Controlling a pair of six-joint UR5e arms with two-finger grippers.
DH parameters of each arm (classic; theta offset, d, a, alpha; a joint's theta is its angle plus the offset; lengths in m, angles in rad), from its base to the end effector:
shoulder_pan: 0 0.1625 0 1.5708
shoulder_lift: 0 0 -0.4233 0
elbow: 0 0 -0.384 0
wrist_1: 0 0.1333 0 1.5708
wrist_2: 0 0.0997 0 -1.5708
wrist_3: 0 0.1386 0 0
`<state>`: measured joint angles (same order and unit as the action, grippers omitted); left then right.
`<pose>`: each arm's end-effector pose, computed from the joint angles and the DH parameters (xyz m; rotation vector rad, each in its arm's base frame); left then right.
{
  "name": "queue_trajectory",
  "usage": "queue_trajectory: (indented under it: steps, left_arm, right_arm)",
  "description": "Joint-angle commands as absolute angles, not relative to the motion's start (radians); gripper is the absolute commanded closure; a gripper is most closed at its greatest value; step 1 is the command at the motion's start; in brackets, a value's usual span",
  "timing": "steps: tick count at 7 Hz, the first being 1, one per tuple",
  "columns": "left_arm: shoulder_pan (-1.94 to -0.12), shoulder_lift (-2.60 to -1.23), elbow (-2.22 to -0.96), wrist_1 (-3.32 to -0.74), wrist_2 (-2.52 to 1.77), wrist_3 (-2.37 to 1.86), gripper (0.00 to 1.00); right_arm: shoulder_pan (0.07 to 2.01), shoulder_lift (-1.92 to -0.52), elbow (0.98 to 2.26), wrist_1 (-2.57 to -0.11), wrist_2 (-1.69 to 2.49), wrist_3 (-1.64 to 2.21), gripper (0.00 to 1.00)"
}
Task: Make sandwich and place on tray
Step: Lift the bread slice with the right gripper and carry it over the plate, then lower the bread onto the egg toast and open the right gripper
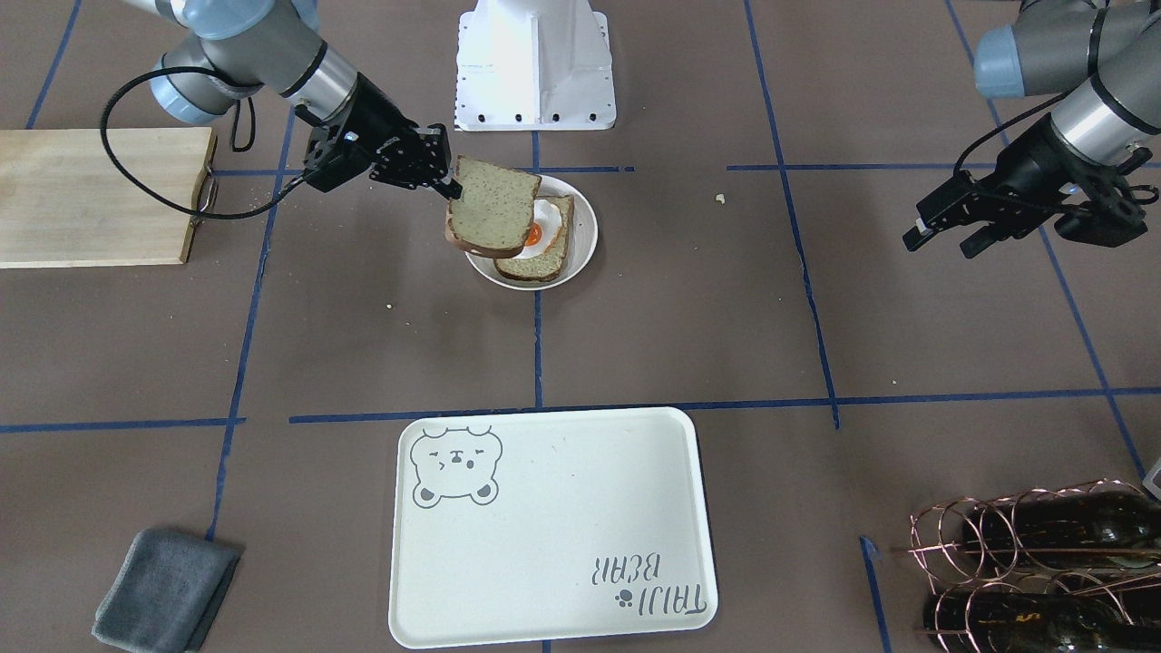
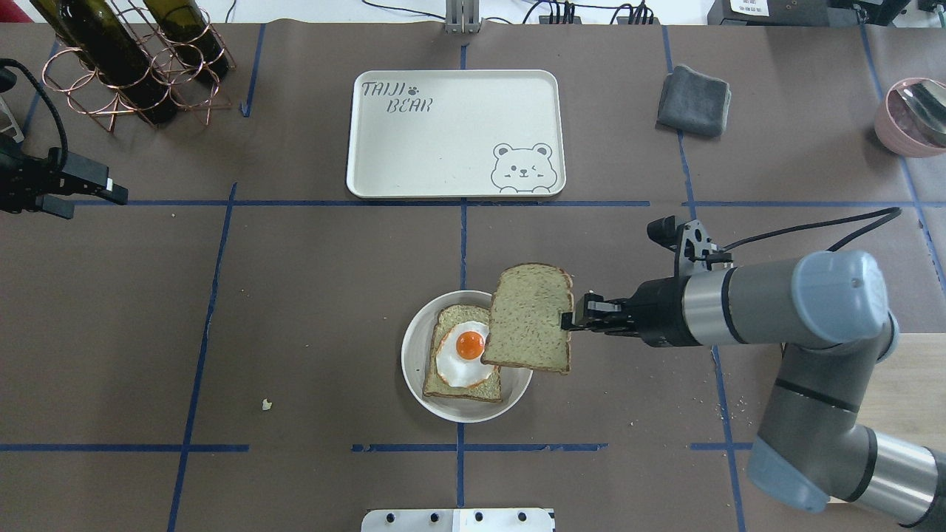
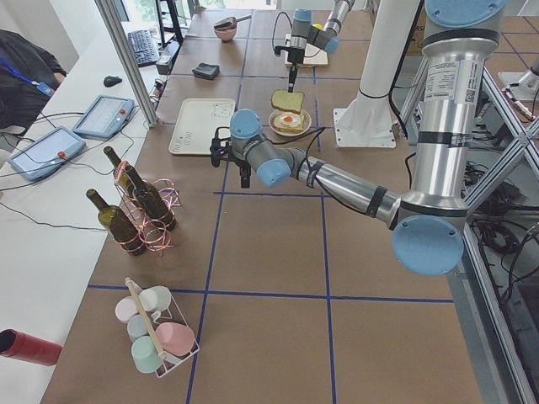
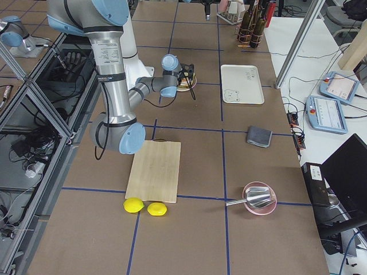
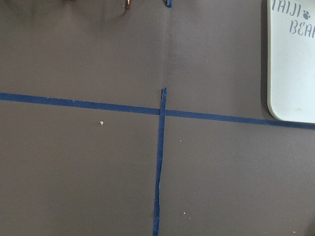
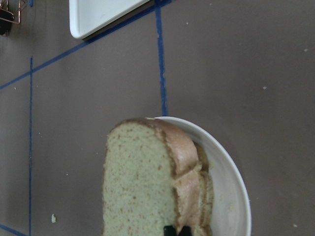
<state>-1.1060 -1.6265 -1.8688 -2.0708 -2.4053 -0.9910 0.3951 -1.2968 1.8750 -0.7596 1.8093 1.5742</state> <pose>0.2055 -0.4781 0.4382 0.0783 1.1116 -0.1148 -0.5027 -0.3186 0.2864 0.0740 -1.3946 0.1660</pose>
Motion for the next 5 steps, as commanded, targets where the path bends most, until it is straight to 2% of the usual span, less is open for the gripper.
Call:
queue_trajectory:
  steps: [1,5]
  left_arm:
    - [-1.106,-1.626,-1.862,-2.071,-2.405,-0.989,0.0]
    - [-1.104,-1.628,-1.818,-2.114,-2.405,-0.988,0.0]
  right_arm:
    - [0.338,-1.209,1.807,-0.842,1.757,1.575,1.0]
    - [0.357,-1.218,1.815,-0.848,1.772,1.572,1.0]
